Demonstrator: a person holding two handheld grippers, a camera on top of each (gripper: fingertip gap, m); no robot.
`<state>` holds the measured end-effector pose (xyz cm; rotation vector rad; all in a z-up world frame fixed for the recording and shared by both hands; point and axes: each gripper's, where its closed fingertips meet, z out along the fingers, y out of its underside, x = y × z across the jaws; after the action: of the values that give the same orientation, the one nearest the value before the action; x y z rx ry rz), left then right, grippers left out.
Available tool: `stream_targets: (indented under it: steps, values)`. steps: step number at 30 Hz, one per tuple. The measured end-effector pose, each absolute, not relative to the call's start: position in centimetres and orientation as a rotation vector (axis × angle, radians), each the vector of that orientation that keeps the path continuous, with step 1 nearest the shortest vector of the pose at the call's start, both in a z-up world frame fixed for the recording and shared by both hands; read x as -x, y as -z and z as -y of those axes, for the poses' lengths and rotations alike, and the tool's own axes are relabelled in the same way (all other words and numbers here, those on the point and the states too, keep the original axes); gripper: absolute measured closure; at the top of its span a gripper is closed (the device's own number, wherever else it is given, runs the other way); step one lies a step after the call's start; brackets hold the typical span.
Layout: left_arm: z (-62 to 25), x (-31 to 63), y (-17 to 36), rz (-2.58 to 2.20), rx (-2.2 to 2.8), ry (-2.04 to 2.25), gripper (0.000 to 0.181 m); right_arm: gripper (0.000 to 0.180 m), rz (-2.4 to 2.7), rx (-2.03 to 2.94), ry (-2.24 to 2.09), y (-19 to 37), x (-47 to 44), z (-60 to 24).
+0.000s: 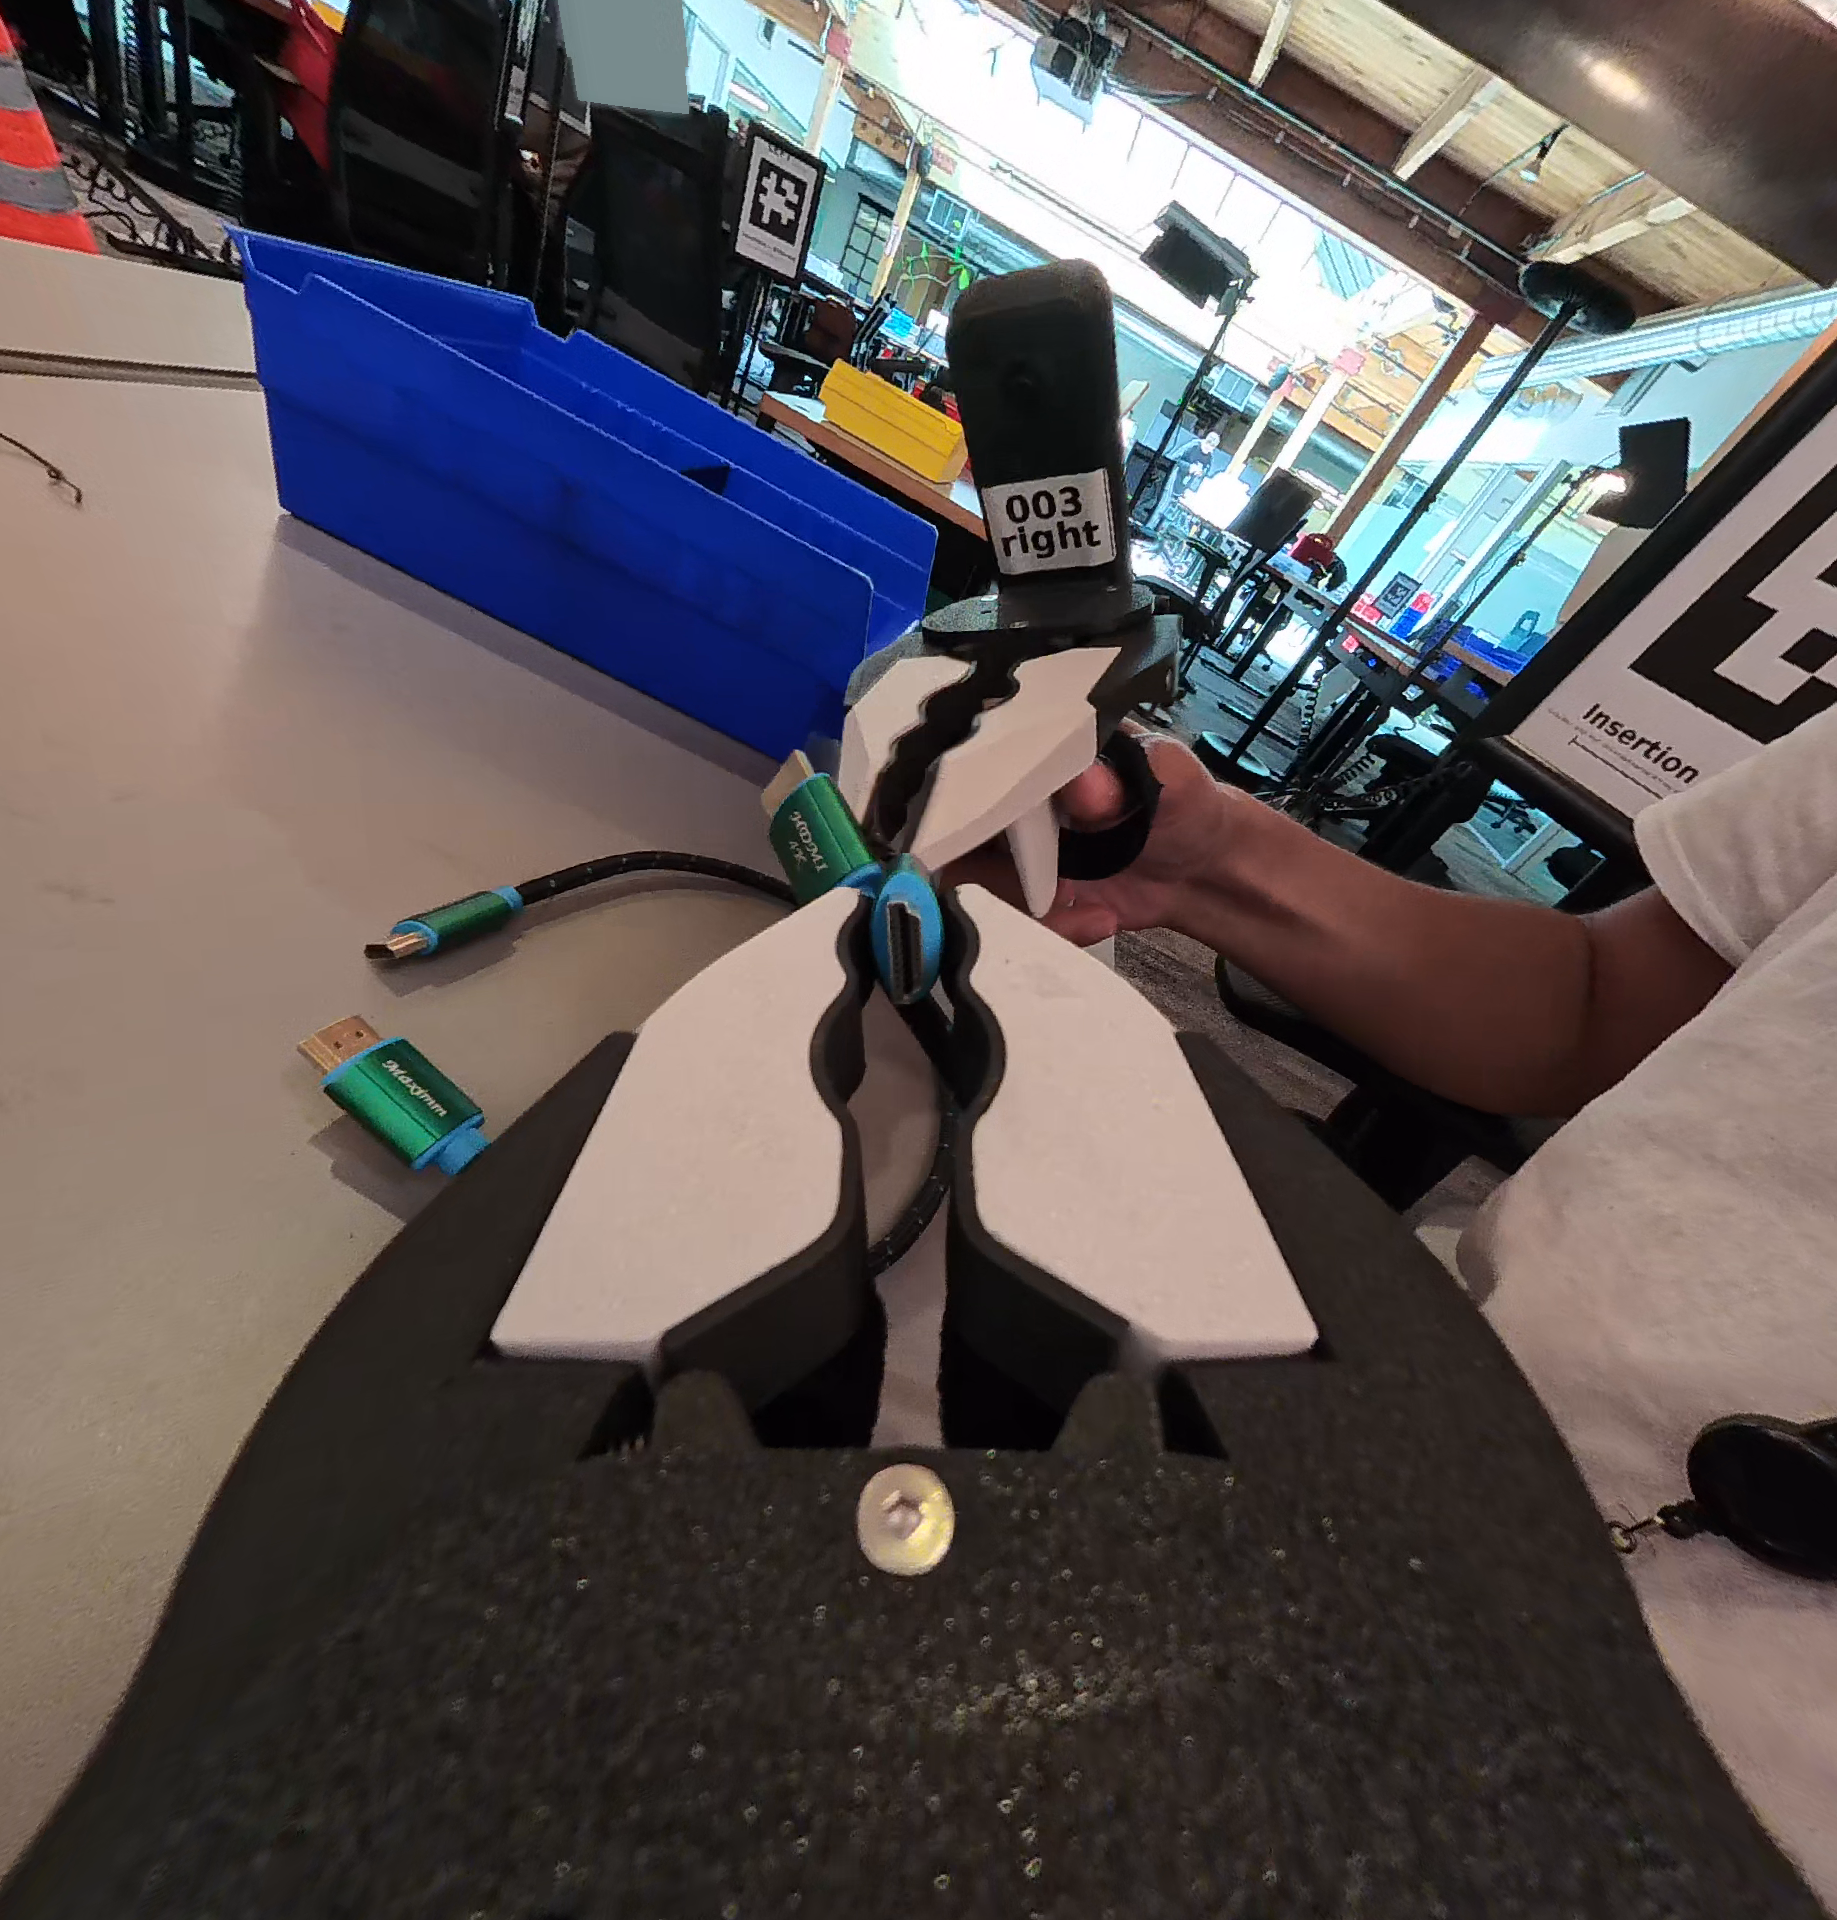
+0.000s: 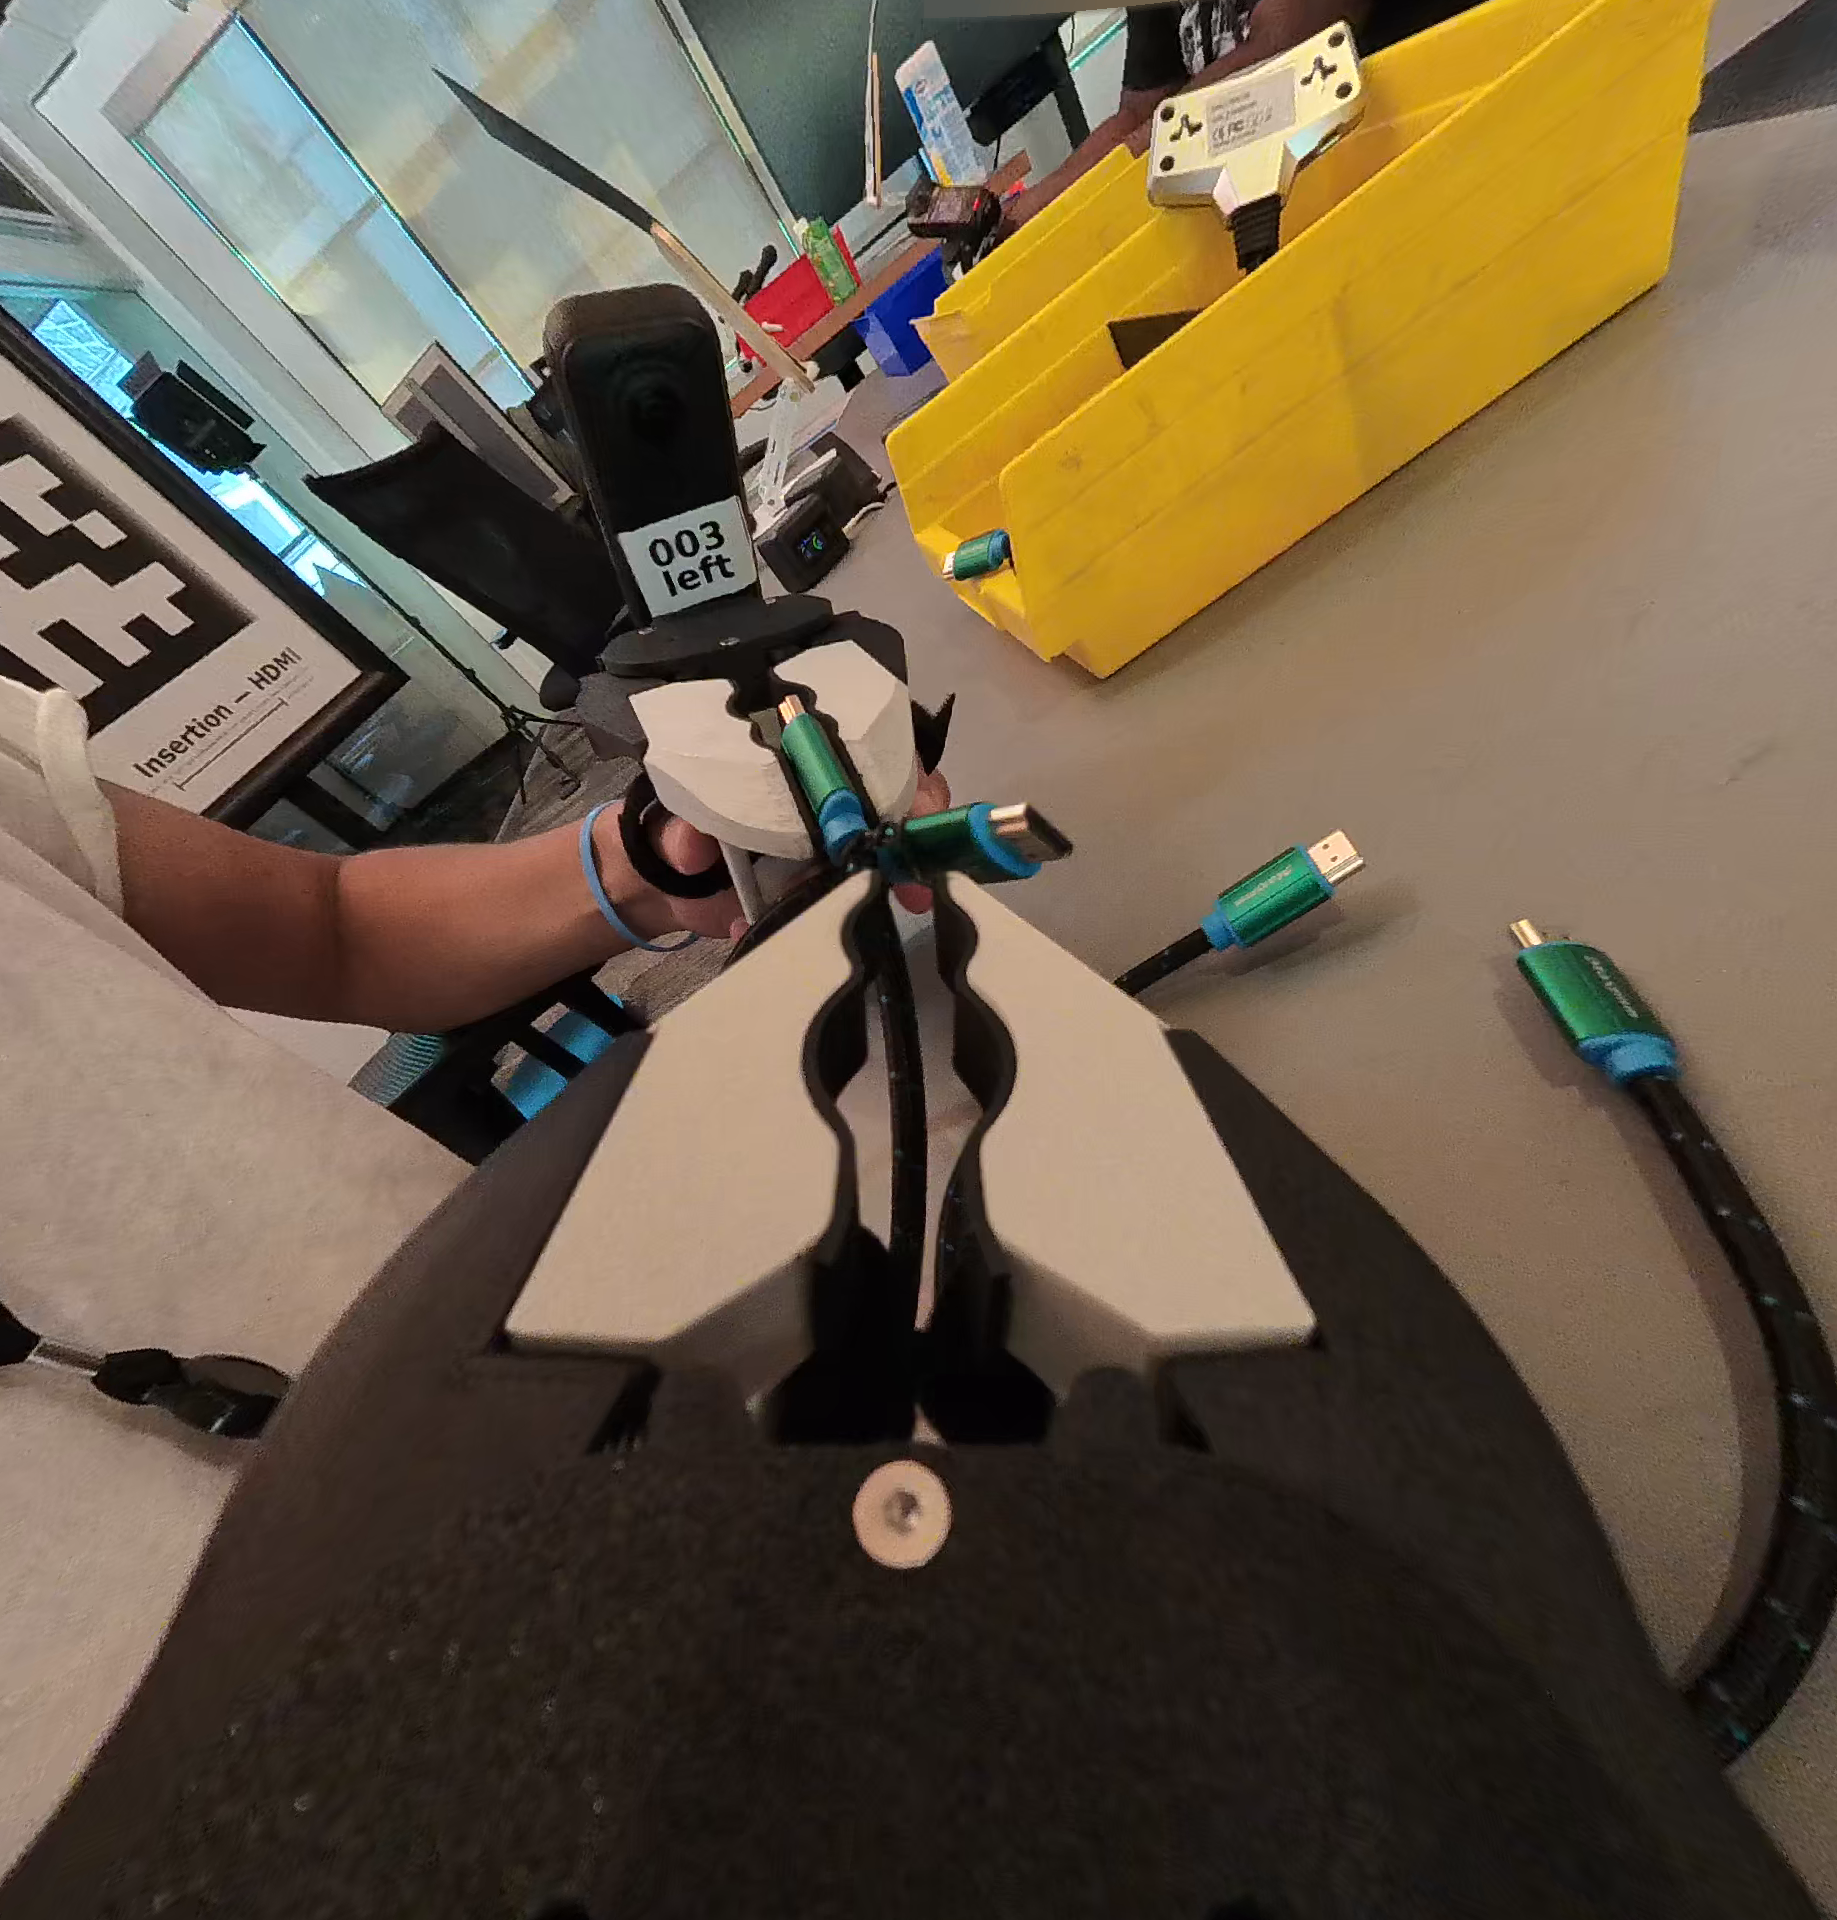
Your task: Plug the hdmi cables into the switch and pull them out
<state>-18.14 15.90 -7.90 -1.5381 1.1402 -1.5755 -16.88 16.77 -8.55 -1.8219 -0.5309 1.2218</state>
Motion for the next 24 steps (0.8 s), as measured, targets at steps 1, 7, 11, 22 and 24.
stream_targets:
  steps: [1, 7, 11, 22, 24]
  values:
    - [-15.9, 18.1, 7.9, -1.142, 1.538, 1.573, 0.169, 0.174, 0.525, 1.814, -1.211, 8.4, 16.8, -16.9]
    - [-16.2, 18.2, 8.2, -1.140, 1.552, 1.549, 0.169, 0.179, 0.533, 1.807, -1.191, 8.2, 16.4, -16.9]
    - [-17.3, 18.7, 7.9, -1.076, 1.571, 1.561, 0.170, 0.179, 0.546, 1.766, -1.103, 7.3, 15.6, -17.2]
    - [-19.6, 20.4, 5.5, -1.340, 1.549, 0.986, 0.135, 0.179, 0.735, 1.834, -0.700, 6.9, 16.4, -17.5]
    - [-17.9, 19.1, 5.5, -1.476, 1.505, 0.954, 0.144, 0.180, 0.796, 1.839, -0.666, 6.9, 17.1, -17.4]
